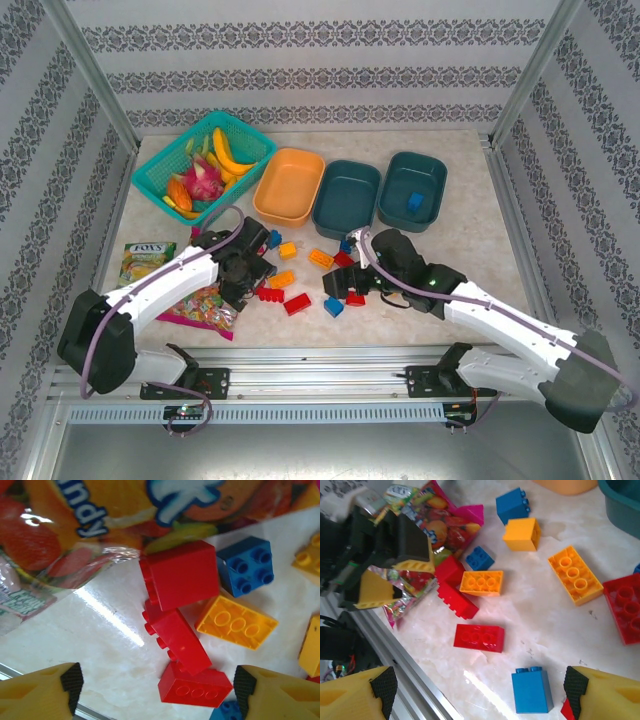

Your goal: Sort the legos into containers by color

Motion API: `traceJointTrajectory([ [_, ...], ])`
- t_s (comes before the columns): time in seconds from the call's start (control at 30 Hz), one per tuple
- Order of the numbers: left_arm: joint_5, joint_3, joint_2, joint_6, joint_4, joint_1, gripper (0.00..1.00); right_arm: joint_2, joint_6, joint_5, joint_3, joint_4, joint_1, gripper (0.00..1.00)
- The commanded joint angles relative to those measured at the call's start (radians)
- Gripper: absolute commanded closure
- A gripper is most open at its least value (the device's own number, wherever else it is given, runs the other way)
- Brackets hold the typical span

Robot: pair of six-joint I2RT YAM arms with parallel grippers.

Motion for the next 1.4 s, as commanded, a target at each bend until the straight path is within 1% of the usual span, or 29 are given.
traceJointTrajectory([
  [0.0, -0.06, -0.027, -0.023, -0.141, 0.044, -0.008, 0.24, -0.027, -0.002, -0.004, -0.007, 0.063, 0.001, 0.13],
  [0.07, -0.07, -0.046, -0.004, -0.172, 0.096, -0.006, 0.27, -0.038, 0.01, -0.005, -0.014, 0.071, 0.002, 0.13],
  [0.17, -0.082, -0.032, 0.054, -0.17, 0.149, -0.001, 0.29, -0.042, 0.013, -0.023, -0.023, 0.083, 0.004, 0.13],
  [0.33, -0.096, 0.021, 0.145, -0.128, 0.143, 0.014, 0.29, -0.035, 0.007, -0.05, -0.036, 0.089, 0.003, 0.12],
  [0.5, -0.107, 0.025, 0.171, -0.134, 0.117, 0.019, 0.29, -0.033, 0.002, -0.061, -0.033, 0.085, 0.001, 0.12],
  [0.63, -0.123, 0.018, 0.177, -0.138, 0.109, 0.019, 0.35, -0.025, 0.002, -0.06, -0.031, 0.079, -0.004, 0.12],
  [0.77, -0.137, 0.002, 0.193, -0.129, 0.14, 0.022, 0.37, -0.015, 0.003, -0.062, -0.026, 0.079, -0.007, 0.12],
  [0.87, -0.145, 0.01, 0.215, -0.116, 0.138, 0.028, 0.41, -0.008, 0.005, -0.067, -0.021, 0.076, -0.01, 0.12],
  [1.03, -0.144, 0.026, 0.243, -0.1, 0.115, 0.029, 0.43, 0.001, 0.009, -0.067, -0.017, 0.07, -0.016, 0.12],
  [1.2, -0.132, 0.015, 0.254, -0.097, 0.153, 0.028, 0.53, 0.01, 0.014, -0.065, -0.014, 0.071, -0.018, 0.13],
  [1.3, -0.138, 0.031, 0.252, -0.083, 0.139, 0.029, 0.6, 0.016, 0.016, -0.061, -0.012, 0.072, -0.019, 0.13],
  [1.37, -0.138, 0.043, 0.239, -0.08, 0.118, 0.029, 0.61, 0.02, 0.016, -0.062, -0.011, 0.072, -0.019, 0.12],
])
